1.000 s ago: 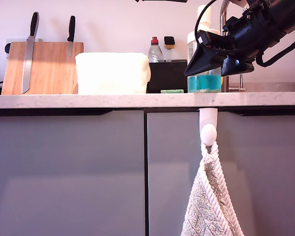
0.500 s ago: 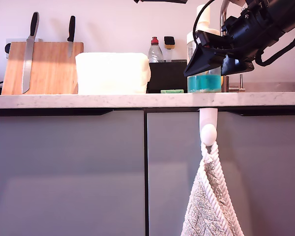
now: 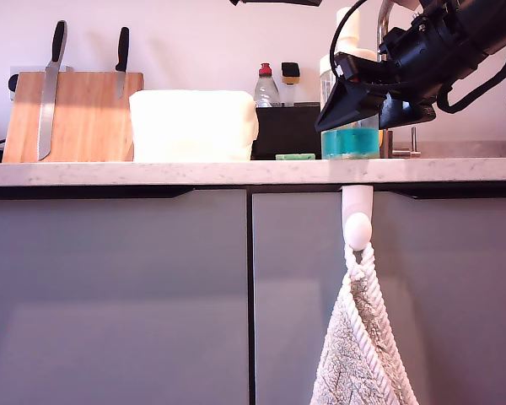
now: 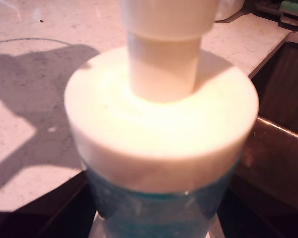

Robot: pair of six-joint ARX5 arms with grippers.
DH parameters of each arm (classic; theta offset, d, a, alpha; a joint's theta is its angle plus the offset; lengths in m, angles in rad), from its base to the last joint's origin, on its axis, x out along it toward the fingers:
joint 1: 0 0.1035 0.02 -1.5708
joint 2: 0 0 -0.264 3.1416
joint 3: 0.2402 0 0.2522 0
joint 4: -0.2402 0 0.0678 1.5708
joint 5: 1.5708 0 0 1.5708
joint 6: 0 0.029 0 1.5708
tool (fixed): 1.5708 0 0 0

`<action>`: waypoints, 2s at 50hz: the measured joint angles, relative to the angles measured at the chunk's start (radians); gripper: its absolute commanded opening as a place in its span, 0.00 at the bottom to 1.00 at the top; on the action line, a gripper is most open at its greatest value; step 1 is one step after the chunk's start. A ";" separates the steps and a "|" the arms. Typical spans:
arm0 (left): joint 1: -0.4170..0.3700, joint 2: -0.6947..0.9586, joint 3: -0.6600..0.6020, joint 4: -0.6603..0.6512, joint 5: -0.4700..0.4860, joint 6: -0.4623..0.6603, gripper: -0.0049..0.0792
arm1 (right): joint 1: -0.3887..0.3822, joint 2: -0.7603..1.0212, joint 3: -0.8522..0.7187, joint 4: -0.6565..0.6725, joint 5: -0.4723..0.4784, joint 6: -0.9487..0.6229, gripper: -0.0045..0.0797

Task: Press the soap dispenser from the top, so some soap is dispensed

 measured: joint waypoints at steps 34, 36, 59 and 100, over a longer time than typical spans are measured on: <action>0.000 0.000 0.000 0.000 0.000 0.000 0.37 | 0.000 0.000 0.001 0.005 0.003 0.008 0.86; 0.000 0.000 0.000 0.000 0.000 0.000 0.37 | 0.000 0.000 0.001 0.011 0.003 0.008 0.89; 0.000 0.000 0.000 0.000 0.000 0.000 0.37 | 0.002 0.000 0.001 0.014 -0.005 0.009 0.96; 0.000 0.000 0.000 -0.002 -0.006 0.000 0.37 | 0.006 -0.214 0.001 -0.260 -0.006 0.060 0.99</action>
